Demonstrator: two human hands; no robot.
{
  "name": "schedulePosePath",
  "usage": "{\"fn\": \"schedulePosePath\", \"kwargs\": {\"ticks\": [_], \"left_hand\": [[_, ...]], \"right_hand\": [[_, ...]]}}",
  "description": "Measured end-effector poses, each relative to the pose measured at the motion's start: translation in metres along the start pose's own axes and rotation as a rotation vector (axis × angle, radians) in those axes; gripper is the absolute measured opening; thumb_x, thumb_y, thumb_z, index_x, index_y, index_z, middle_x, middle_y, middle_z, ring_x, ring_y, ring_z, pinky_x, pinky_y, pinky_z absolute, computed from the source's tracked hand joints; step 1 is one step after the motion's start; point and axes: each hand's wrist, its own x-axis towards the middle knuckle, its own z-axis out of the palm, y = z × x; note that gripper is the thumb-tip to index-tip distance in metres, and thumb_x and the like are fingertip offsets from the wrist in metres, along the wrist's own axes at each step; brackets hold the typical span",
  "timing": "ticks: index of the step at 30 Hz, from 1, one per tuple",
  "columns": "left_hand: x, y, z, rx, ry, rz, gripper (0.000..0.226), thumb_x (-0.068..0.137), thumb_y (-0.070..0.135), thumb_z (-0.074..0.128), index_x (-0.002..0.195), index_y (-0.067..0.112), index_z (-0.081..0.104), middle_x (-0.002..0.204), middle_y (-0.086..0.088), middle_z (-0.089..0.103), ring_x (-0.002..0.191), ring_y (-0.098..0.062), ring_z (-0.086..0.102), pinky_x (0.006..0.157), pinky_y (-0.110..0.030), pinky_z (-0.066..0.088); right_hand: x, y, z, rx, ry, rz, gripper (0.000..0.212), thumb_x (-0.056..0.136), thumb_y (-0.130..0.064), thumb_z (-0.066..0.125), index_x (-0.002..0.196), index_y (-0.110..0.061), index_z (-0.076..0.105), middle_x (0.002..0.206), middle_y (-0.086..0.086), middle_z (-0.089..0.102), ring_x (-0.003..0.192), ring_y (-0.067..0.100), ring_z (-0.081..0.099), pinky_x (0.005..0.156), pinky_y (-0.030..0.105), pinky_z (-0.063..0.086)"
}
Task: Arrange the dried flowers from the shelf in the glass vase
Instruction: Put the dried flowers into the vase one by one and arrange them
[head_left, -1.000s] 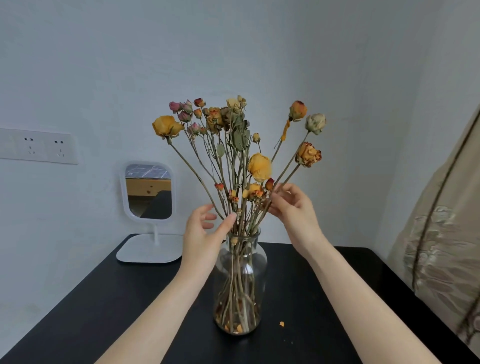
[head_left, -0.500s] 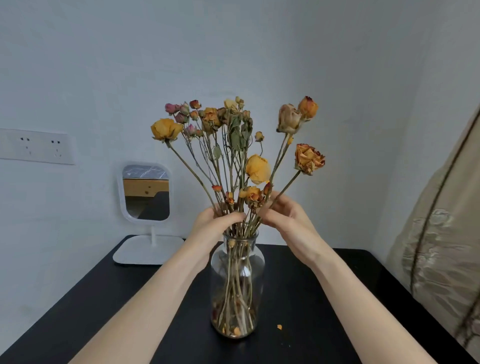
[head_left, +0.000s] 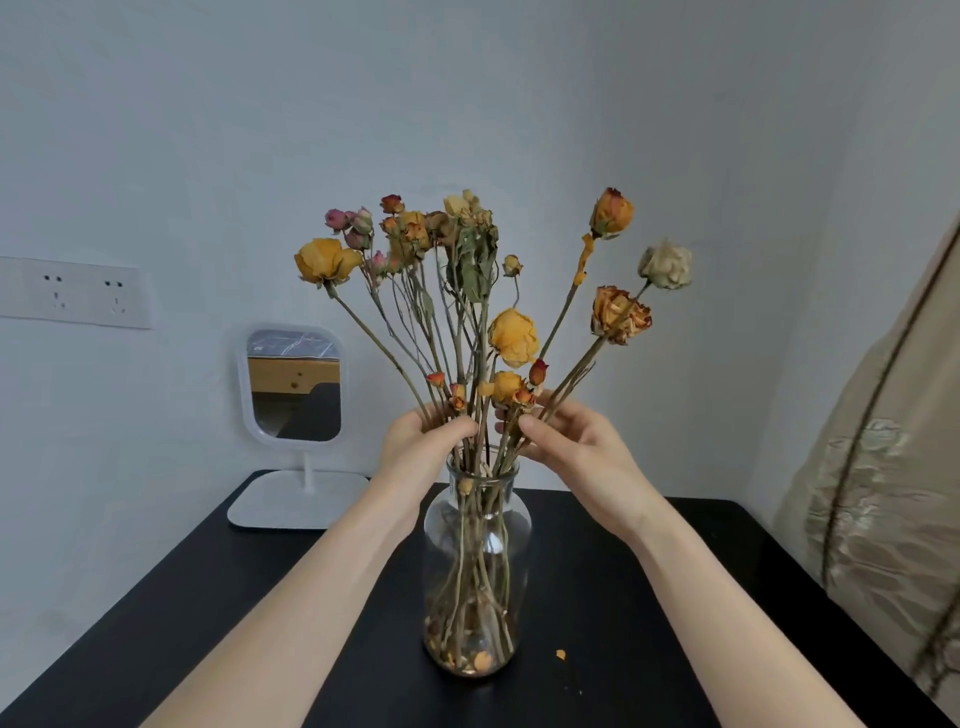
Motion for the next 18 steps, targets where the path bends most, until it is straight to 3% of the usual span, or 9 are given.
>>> {"fn": "schedulePosePath", "kwargs": {"ticks": [4,8,11,15,18], "left_hand": [[-0.001,-0.002,-0.001,-0.013,-0.015,0.011,0.009,0.084,0.017,0.063,0.082,0.024,0.068,0.073,0.018,0.071,0.065,0.017,0.059,0.063,-0.013,0.036],[0.001,0.001,-0.002,-0.048,-0.012,0.010,0.009,0.084,0.018,0.063,0.079,0.024,0.069,0.075,0.016,0.071,0.076,0.007,0.060,0.068,-0.017,0.037],[0.003,0.000,-0.003,-0.061,-0.015,0.007,0.008,0.085,0.020,0.062,0.083,0.023,0.069,0.083,0.014,0.070,0.086,0.002,0.058,0.071,-0.018,0.038],[0.000,-0.009,-0.005,-0.021,-0.088,-0.006,0.017,0.083,0.027,0.065,0.100,0.025,0.067,0.097,0.015,0.070,0.093,0.004,0.058,0.070,-0.015,0.037],[-0.003,-0.012,-0.006,0.009,-0.084,-0.006,0.028,0.078,0.028,0.072,0.105,0.025,0.064,0.097,0.014,0.070,0.091,0.002,0.061,0.067,-0.013,0.039]], "right_hand": [[0.002,0.002,-0.004,0.007,0.013,0.001,0.029,0.087,-0.003,0.059,0.117,-0.006,0.059,0.104,0.016,0.070,0.100,0.025,0.067,0.091,0.033,0.053],[0.008,0.002,0.000,-0.002,0.127,-0.035,0.018,0.082,-0.004,0.065,0.100,-0.008,0.064,0.079,0.007,0.072,0.082,0.021,0.070,0.082,0.030,0.057],[0.008,0.003,0.000,0.030,0.161,-0.049,0.018,0.082,-0.008,0.067,0.099,-0.010,0.063,0.085,0.011,0.073,0.084,0.023,0.070,0.080,0.029,0.057],[0.002,0.010,-0.004,-0.003,0.115,0.013,0.036,0.076,-0.010,0.072,0.109,-0.016,0.058,0.091,-0.001,0.070,0.091,0.017,0.066,0.086,0.029,0.054],[0.000,0.011,-0.005,-0.125,0.231,0.008,0.026,0.077,-0.014,0.074,0.096,-0.014,0.058,0.094,0.000,0.064,0.090,0.015,0.061,0.088,0.031,0.050]]}}
